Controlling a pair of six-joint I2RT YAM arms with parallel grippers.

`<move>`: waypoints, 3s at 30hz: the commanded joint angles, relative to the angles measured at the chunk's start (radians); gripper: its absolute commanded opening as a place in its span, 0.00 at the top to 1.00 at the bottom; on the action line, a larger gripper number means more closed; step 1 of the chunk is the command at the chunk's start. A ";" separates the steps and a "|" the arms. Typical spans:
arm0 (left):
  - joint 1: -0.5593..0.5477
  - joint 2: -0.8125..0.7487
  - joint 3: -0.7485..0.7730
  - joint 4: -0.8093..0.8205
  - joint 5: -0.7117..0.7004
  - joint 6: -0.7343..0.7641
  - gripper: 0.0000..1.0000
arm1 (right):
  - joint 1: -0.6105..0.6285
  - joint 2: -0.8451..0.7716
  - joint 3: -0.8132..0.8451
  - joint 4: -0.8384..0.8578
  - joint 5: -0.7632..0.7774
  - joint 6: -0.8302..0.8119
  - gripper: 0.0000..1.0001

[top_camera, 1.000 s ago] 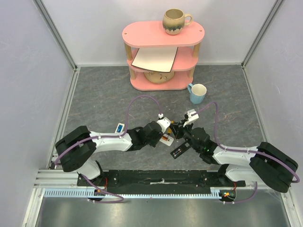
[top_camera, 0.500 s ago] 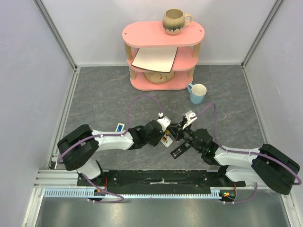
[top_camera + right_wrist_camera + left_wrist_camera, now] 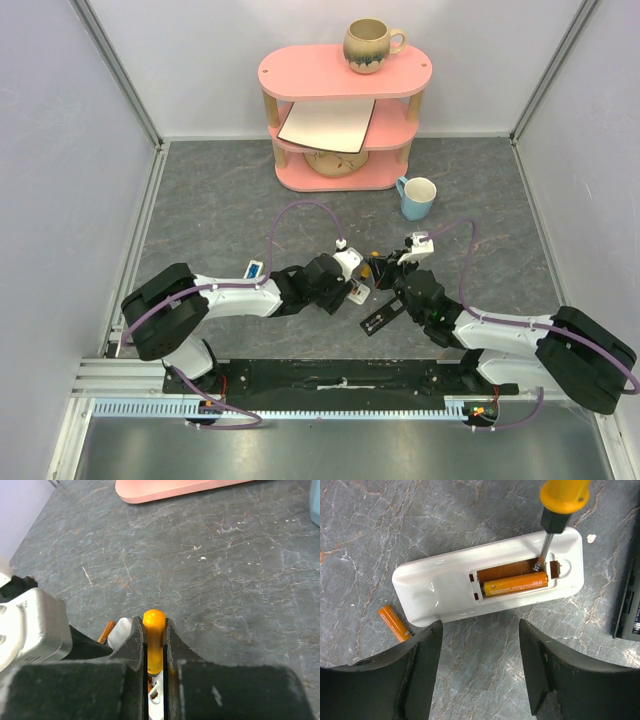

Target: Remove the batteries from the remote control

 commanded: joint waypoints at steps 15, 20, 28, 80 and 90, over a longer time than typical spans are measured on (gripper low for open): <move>0.014 -0.042 -0.021 0.054 0.022 -0.002 0.27 | -0.001 -0.126 0.121 -0.352 0.359 0.210 1.00; 0.014 -0.045 -0.021 0.054 0.013 -0.004 0.28 | 0.003 -0.137 0.138 -0.379 0.367 0.196 1.00; 0.017 -0.038 -0.019 0.054 0.013 -0.002 0.29 | 0.003 -0.192 0.112 -0.357 0.367 0.196 1.00; 0.033 0.156 0.159 -0.082 -0.119 -0.036 0.98 | 0.004 0.130 0.226 -0.099 0.167 -0.108 1.00; 0.033 0.159 0.159 -0.081 -0.060 -0.030 0.98 | 0.000 0.176 0.233 -0.138 0.144 -0.088 1.00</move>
